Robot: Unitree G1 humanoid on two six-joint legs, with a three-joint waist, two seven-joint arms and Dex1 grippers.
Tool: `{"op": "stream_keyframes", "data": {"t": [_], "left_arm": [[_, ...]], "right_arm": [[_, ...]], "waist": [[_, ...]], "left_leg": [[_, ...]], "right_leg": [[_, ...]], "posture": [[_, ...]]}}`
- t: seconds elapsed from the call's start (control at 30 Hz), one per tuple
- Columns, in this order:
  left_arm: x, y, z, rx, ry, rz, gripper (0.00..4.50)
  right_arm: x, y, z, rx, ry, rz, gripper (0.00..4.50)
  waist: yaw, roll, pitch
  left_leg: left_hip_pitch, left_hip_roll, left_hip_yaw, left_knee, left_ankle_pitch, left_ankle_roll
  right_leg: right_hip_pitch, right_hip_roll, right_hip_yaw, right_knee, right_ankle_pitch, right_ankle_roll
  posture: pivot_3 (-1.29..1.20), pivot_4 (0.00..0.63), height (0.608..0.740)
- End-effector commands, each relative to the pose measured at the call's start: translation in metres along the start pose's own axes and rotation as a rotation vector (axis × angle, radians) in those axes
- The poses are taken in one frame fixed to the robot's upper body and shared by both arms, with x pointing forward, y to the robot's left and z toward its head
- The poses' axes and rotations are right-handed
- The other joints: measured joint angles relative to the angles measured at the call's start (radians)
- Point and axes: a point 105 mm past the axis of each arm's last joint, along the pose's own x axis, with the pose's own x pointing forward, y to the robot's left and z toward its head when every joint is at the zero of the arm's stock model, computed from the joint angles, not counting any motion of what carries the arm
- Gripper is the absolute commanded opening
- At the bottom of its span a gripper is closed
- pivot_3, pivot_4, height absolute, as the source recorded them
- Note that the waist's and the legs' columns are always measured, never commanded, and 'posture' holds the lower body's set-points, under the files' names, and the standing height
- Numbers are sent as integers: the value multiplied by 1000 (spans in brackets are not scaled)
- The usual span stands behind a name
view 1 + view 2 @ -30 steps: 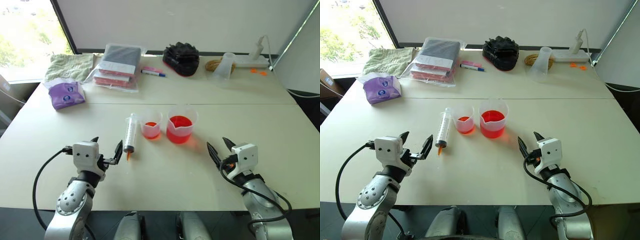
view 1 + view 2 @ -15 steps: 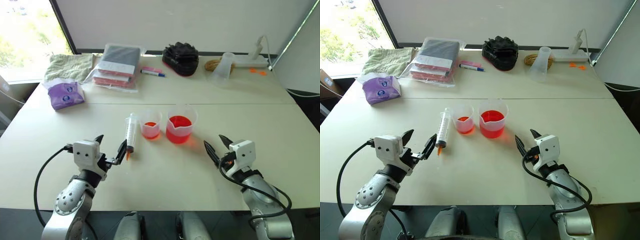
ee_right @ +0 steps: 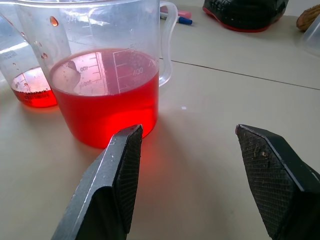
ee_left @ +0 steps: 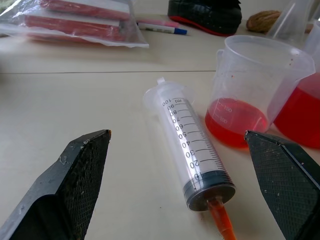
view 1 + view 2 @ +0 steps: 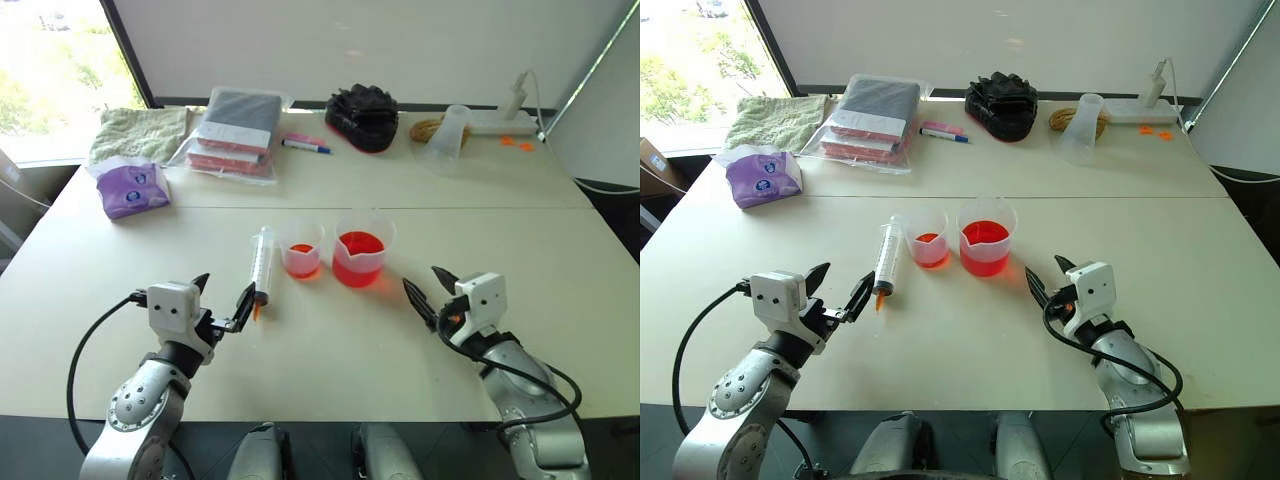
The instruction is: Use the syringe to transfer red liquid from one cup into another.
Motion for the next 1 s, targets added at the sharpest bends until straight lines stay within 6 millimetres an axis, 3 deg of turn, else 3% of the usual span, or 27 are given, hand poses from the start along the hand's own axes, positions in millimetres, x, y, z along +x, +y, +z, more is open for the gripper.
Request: {"op": "stream_keyframes", "data": {"t": [0.03,0.13,0.2,0.4,0.47,0.53,0.6,0.7,0.87,1.0], "left_arm": [[-5,-1,13,3,-28,-45,4479],[-3,10,12,-132,19,-57,4479],[-4,11,18,-213,73,-181,4479],[-15,19,47,-160,259,-497,4479],[-16,31,70,-164,272,-559,4479],[-8,48,106,-157,247,-587,4479],[2,60,122,-117,287,-563,4479],[18,71,121,-55,402,-520,4479],[47,69,119,-35,526,-522,4479],[70,53,93,-85,725,-497,4479]], "right_arm": [[0,0,11,-3,-29,45,3059],[3,-4,9,-4,-6,94,3059],[8,-11,5,23,30,125,3059],[17,-24,6,64,130,300,3059],[18,-34,15,66,153,361,3059],[21,-53,32,10,174,417,3059],[23,-66,51,-29,188,456,3059],[25,-75,73,-78,209,522,3059],[25,-79,102,-162,262,613,3059],[29,-68,128,-228,244,677,3059]], "waist": [[-1,0,0],[-2,0,0],[-2,-1,0],[-1,-1,2],[-1,0,2],[2,-1,5],[0,0,7],[-2,1,6],[-1,0,8],[1,0,8]], "left_leg": [[0,0,0,0,0,0],[0,0,0,0,0,0],[0,0,0,0,0,0],[0,0,0,0,0,0],[0,0,0,0,0,0],[0,0,0,0,0,0],[0,-2,0,0,0,0],[0,-3,1,-1,0,0],[-3,-2,1,-3,0,1],[-6,-3,1,-1,0,1]], "right_leg": [[0,0,0,0,0,0],[0,0,0,0,0,0],[0,0,0,0,0,0],[-1,0,-1,1,0,0],[-1,1,-1,1,0,0],[-1,1,-1,1,0,0],[-2,2,-2,1,0,0],[-2,2,-1,0,0,0],[-5,4,-1,0,1,4],[-7,4,-1,1,1,4]], "posture": [[0,150,740],[0,150,740],[0,150,740],[0,150,740],[0,150,740],[0,150,740],[0,150,740],[0,150,740],[0,150,740],[0,150,740]]}}
